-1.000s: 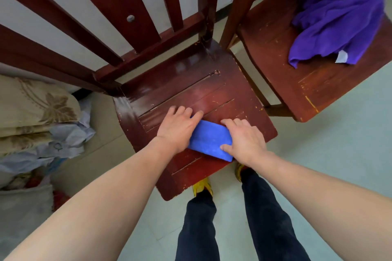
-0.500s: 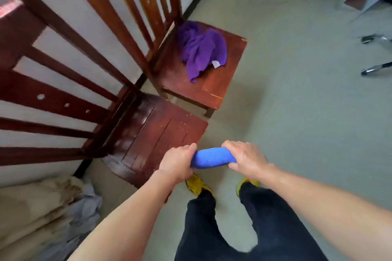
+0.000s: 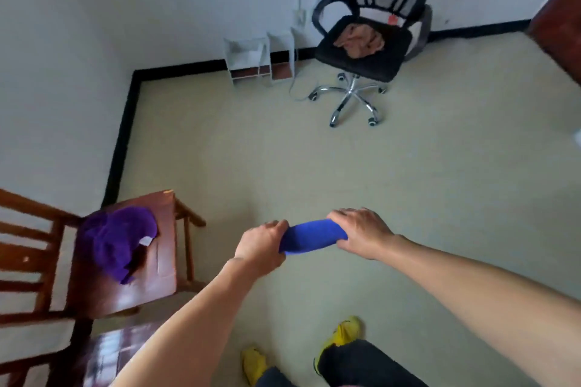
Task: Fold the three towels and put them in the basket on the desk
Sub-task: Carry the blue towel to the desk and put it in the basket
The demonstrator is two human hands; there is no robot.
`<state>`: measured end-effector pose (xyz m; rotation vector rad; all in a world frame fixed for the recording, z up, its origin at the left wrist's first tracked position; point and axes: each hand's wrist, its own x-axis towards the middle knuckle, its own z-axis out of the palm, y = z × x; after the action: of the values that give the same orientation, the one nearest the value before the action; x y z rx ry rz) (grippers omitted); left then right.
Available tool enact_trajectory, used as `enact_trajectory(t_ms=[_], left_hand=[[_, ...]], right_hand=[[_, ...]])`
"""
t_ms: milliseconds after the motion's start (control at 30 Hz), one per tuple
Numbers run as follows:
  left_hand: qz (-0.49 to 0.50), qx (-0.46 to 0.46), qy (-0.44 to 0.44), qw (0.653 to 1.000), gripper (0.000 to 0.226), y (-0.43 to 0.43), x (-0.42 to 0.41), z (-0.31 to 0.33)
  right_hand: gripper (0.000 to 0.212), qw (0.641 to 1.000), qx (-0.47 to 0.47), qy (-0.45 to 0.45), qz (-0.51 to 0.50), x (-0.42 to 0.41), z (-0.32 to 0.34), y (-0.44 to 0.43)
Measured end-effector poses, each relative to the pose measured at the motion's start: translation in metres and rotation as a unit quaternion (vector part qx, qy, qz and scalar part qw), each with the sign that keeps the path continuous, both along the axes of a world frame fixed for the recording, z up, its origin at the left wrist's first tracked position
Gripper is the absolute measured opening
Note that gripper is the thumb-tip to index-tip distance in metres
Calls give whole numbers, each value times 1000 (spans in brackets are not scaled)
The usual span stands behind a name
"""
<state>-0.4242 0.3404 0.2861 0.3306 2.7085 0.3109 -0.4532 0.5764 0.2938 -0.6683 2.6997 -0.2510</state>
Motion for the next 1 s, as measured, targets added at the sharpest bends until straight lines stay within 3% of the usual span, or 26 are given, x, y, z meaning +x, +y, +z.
enact_trajectory(t_ms=[300, 467, 767, 1000], left_hand=[[-181, -8, 62, 981, 39, 212, -163, 63], [-271, 8, 76, 960, 36, 338, -247, 68], [-437, 58, 91, 893, 31, 594, -409, 105], [-567, 82, 82, 816, 27, 806, -423, 113]], right_hand=[[39, 980, 0, 77, -182, -74, 54, 210], [38, 956, 9, 96, -276, -114, 56, 323], [38, 879, 21, 115, -461, -201, 85, 532], [36, 805, 27, 123, -579, -173, 88, 688]])
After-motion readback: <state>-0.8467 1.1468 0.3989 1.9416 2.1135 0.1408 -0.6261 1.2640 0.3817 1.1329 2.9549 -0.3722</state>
